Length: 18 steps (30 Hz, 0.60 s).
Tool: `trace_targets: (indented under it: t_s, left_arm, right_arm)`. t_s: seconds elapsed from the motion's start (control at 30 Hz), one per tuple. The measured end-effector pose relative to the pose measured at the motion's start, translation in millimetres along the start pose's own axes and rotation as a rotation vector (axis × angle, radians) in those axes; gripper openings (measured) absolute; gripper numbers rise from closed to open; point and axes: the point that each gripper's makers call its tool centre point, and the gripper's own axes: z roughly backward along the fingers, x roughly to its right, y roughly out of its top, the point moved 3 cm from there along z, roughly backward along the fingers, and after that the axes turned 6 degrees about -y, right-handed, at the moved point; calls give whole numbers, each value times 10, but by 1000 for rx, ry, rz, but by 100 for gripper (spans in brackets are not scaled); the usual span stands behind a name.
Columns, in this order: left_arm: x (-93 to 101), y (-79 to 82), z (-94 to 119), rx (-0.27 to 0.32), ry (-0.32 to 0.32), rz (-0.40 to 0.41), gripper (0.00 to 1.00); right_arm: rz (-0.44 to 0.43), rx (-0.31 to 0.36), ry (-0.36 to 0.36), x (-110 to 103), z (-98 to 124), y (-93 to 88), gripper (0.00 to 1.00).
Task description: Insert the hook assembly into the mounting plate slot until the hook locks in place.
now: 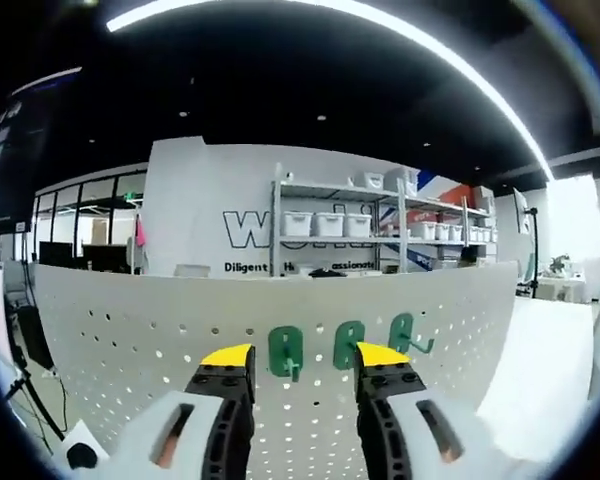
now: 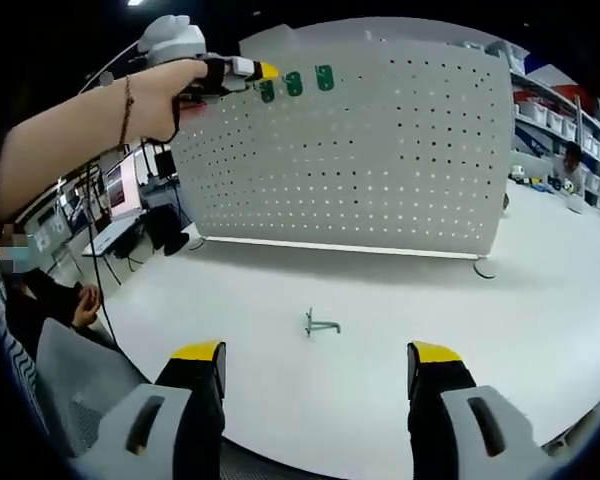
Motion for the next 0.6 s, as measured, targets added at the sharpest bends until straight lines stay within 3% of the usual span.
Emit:
trace_targets:
  t_s: [0.13,0.27,0.6]
  left_arm:
    - [-36,15,91,-23,-28,31,51]
    - [-2,18,244,-45,-71,14,52]
    - [53,-223,636,-143,-159,-16,57]
  right_arm:
    - [2,10,-8,15,14,12,72]
    - [-4,16,-16,31,12,21,71]
    - [9,31,-24,27,17,36,70]
